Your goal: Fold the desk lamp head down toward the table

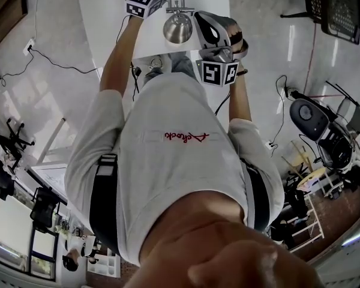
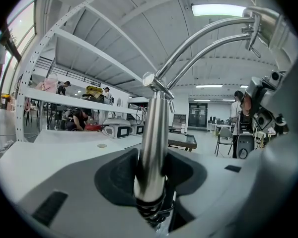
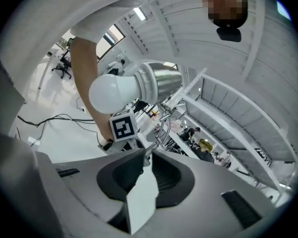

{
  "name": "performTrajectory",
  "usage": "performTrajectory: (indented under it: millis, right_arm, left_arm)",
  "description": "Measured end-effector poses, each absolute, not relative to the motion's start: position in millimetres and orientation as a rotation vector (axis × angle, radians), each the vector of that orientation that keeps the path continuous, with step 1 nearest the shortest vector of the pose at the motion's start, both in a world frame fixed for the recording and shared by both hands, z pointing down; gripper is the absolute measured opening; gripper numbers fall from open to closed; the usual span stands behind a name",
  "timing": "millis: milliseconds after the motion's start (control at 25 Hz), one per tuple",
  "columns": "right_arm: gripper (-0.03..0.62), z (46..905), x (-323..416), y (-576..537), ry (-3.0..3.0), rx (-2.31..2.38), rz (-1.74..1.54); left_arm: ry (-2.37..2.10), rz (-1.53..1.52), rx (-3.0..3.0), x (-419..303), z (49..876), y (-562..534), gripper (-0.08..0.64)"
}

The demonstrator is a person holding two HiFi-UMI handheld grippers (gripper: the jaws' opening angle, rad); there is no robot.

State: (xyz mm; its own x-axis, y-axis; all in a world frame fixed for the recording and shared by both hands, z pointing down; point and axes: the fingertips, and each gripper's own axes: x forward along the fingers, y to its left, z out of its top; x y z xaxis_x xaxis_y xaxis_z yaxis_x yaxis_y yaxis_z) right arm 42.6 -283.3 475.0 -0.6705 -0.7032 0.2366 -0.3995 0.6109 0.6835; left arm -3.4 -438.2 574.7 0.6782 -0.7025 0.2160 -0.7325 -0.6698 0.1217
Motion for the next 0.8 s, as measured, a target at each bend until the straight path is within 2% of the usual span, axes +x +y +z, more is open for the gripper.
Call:
performTrajectory:
  millis: [40, 80, 120, 160, 640, 800]
  right_arm:
    - [0.127, 472, 40, -284, -2.371, 0.861, -0.816]
    - [0.177, 470, 37, -284, -2.388, 0.848, -0.817]
    - [0.216, 466, 34, -285, -2.395, 0.836, -0.833]
    - [0.222, 461, 31, -286, -2.394, 0.827, -0.862]
    - [0.222, 428, -4, -299, -2.292, 0.707, -1.214]
    - [0.162, 425, -12, -302, -2.226, 0.713, -1.328]
  left_arm:
    - [-1.163, 0.226, 2.691, -4, 576, -438, 0.178]
    - [-1.162, 0.228, 2.691, -4, 577, -439, 0.178]
    - [-1.162, 0.227, 2.691, -4, 577, -440, 0.178]
    - [-1.164, 0.225, 2.692, -4, 576, -441, 0.178]
    - [-1.167, 0.231, 2.684, -3, 578, -440, 0.178]
    - [-1.169, 0.219, 2.686, -4, 576, -439, 0.179]
